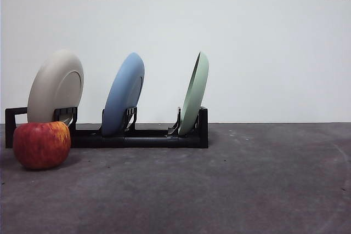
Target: Take the blue plate from the plate rack,put the plate on the table,take the apple from the table,put the apple in the plate
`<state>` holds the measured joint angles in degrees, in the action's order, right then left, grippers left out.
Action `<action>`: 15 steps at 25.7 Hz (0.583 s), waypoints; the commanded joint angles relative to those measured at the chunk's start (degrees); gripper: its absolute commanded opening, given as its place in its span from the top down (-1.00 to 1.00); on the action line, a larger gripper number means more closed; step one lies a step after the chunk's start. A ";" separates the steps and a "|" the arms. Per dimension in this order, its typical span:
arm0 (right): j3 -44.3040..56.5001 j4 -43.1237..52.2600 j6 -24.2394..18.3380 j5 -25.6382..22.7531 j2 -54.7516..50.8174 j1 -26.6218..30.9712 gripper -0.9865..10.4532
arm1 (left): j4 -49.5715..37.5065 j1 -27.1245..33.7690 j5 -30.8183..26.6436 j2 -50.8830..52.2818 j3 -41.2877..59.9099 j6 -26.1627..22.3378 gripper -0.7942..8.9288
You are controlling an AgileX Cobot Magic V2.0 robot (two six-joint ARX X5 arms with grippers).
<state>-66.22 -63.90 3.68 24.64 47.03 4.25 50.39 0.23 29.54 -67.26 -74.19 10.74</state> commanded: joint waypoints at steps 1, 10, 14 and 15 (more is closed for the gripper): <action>-0.72 -1.31 -1.09 3.67 2.40 -0.02 0.83 | -0.72 -1.20 0.98 -3.48 -2.27 -0.90 0.85; -0.70 -6.88 -1.09 4.37 6.01 -2.49 0.82 | -0.28 -8.55 0.94 -24.92 -22.67 -1.53 0.85; -0.70 -8.68 -1.22 4.33 6.01 -2.49 0.82 | 1.46 -10.64 0.55 -35.06 -34.25 -1.38 0.83; -0.70 -8.72 -1.16 4.35 6.01 -2.49 0.82 | 2.03 -10.99 0.42 -37.24 -36.92 -1.29 0.82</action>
<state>-66.67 -72.62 3.14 28.77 53.08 1.85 52.36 -10.66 29.98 -103.90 -110.63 10.09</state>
